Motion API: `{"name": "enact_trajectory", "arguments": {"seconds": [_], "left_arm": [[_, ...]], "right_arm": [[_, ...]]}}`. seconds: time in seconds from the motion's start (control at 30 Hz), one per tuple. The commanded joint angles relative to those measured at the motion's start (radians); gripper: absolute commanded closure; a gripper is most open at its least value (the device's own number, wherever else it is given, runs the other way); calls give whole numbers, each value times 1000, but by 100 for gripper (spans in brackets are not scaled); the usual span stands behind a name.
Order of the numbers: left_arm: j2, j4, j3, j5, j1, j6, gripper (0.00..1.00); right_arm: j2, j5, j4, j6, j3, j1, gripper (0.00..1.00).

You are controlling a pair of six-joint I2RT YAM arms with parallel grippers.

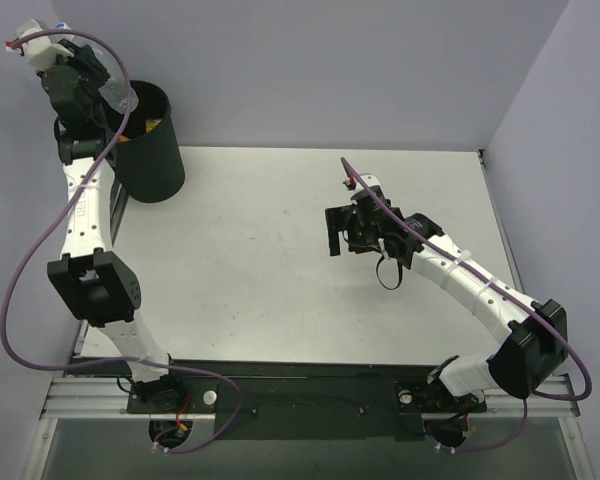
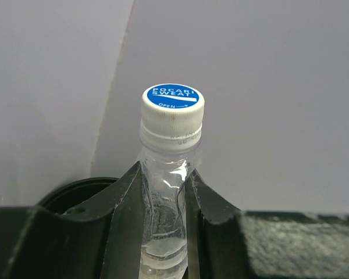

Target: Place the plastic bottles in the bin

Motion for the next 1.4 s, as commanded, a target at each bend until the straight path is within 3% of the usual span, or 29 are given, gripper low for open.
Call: {"name": "enact_trajectory", "arguments": {"seconds": [0.0, 0.07, 0.1, 0.17, 0.3, 0.43, 0.53, 0.67, 0.73, 0.93, 1.07, 1.37], "left_arm": [[88, 63, 105, -51, 23, -2, 95], [137, 42, 137, -61, 27, -32, 63], [148, 10, 157, -57, 32, -59, 31], [174, -56, 199, -26, 36, -81, 13], [163, -163, 220, 20, 32, -99, 11], [67, -277, 141, 127, 10, -137, 10], [-108, -232, -130, 181, -40, -150, 9], [-341, -35, -541, 228, -138, -145, 7], [-427, -7, -675, 242, -180, -142, 6], [-605, -167, -869, 196, -356, -32, 5], [-719, -283, -982, 123, -492, 35, 5], [-940, -437, -1228, 129, -543, 1, 4]], "right_arm": [[1, -5, -12, -10, 29, -14, 0], [4, -7, -15, -12, 32, -16, 0], [5, -5, -16, -13, 35, -18, 0], [2, 2, -16, -12, 35, -21, 0], [1, 7, -1, -5, 36, -19, 0], [10, 7, 23, 8, 38, -21, 0], [30, 44, 20, 60, 59, -21, 0], [28, 81, 8, 111, 69, -21, 0], [16, 64, 13, 119, 58, -24, 0], [-35, 68, 19, 160, 0, -22, 0], [-108, 180, -38, 168, -58, -27, 0], [-271, 231, -81, 234, -249, -37, 0]]}}
